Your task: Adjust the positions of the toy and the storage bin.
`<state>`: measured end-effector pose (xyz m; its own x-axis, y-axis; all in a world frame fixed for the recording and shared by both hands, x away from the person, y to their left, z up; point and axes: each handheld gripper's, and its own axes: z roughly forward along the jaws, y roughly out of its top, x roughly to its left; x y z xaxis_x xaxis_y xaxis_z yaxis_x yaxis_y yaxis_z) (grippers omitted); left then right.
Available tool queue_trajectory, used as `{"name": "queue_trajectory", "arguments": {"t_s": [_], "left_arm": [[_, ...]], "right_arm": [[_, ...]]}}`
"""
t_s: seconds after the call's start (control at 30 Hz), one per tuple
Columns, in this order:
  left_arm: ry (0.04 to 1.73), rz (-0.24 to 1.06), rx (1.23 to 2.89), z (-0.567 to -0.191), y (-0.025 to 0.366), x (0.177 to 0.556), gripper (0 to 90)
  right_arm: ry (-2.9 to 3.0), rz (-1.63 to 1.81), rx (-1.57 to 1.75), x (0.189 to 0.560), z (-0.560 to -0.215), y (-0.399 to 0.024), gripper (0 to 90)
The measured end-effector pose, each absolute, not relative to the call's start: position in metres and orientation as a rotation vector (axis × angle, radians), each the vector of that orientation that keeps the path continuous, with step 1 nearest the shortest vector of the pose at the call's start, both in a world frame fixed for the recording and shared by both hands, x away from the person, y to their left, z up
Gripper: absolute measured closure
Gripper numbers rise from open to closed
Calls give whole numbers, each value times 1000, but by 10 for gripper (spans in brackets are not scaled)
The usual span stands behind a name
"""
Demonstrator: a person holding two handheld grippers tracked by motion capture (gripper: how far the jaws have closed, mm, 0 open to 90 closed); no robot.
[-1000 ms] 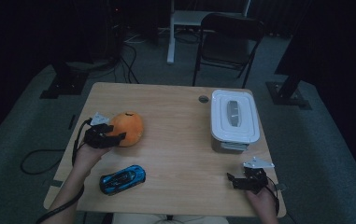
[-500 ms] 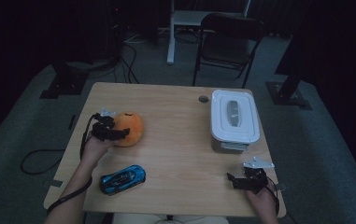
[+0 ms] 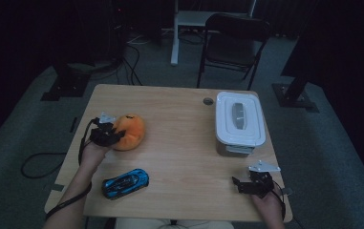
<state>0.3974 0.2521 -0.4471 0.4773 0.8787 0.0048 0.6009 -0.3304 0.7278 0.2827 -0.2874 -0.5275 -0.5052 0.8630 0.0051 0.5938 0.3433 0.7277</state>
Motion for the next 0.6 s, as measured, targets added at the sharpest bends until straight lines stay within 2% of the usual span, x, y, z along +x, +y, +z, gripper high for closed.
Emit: {"name": "queue_trajectory", "arguments": {"t_s": [0.17, 0.33, 0.57, 0.6], "left_arm": [[1215, 566, 2028, -427, 275, 381, 733], [1198, 543, 2047, -421, 290, 369, 732], [1181, 478, 2041, -435, 310, 351, 727], [1181, 456, 2091, -447, 310, 351, 716]], "right_arm": [[2231, 967, 1281, 283, -528, -287, 148], [2231, 967, 1282, 283, -528, -287, 148], [2231, 967, 1283, 283, -528, -287, 148], [2231, 967, 1283, 283, -528, -287, 148]]}}
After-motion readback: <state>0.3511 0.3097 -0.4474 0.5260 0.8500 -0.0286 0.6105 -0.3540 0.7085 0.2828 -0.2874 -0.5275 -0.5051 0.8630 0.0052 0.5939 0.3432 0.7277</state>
